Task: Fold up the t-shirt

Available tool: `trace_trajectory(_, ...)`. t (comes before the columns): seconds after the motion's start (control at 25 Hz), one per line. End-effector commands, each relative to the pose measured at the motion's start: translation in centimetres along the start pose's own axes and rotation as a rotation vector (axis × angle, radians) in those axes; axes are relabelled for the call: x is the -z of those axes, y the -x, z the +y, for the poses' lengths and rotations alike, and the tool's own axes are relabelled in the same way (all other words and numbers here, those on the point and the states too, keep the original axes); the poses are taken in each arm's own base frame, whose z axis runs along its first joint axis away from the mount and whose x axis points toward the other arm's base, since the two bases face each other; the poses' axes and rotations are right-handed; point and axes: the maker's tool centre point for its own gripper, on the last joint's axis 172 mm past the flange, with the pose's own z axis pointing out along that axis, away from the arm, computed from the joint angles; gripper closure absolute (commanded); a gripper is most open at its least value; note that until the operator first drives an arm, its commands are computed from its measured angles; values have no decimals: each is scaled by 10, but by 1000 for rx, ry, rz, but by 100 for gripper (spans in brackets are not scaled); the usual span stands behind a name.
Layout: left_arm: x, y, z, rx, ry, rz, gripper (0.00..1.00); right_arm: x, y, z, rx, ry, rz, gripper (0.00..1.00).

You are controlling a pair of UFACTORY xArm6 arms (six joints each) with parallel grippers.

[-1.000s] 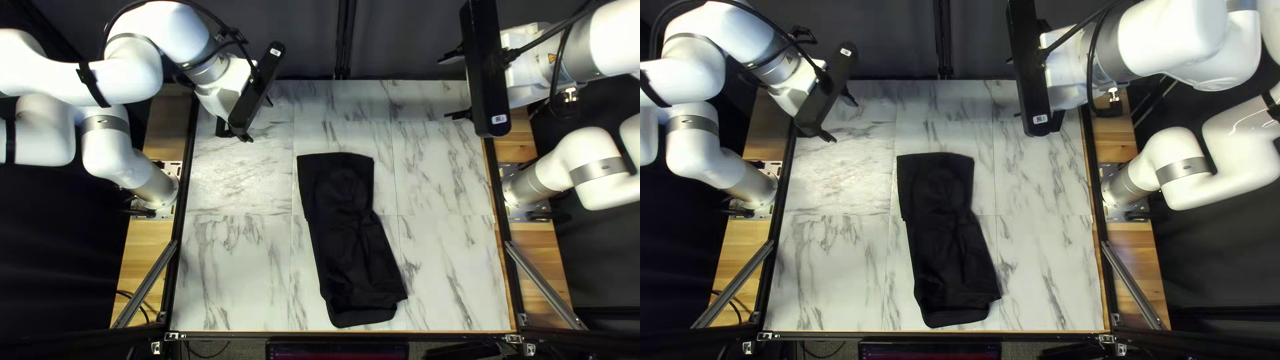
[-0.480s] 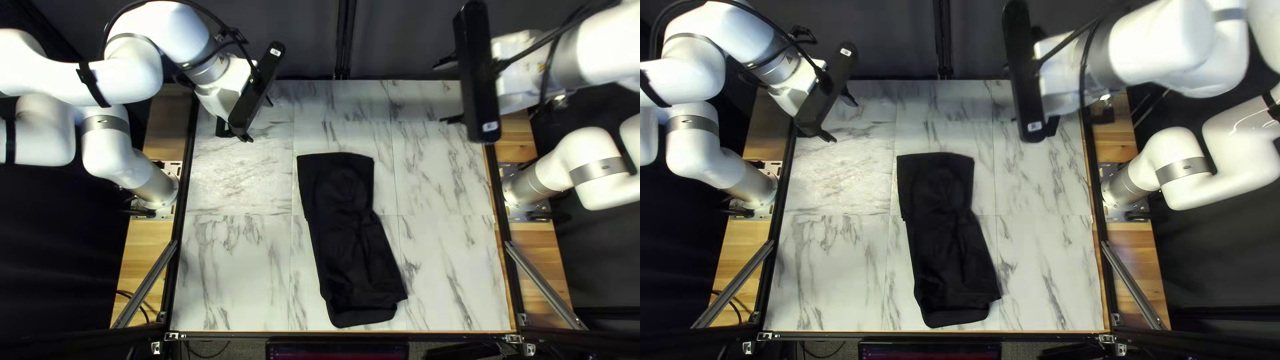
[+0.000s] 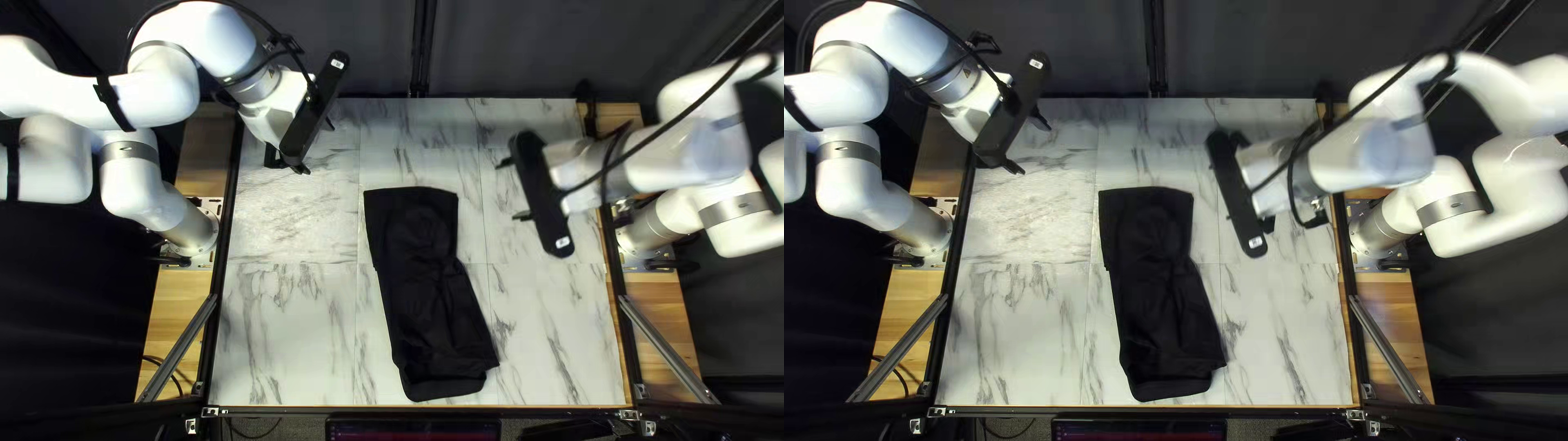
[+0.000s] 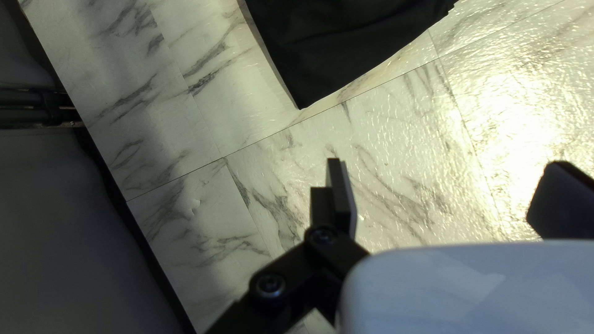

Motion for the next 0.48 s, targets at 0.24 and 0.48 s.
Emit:
trace_trajectory(0.24,0,0,0,0,0,0,0,-16,2,-7,14,20,47,0)
trace_trajectory(0.48,0,0,0,0,0,0,0,-76,4,-4,96,115,98,0)
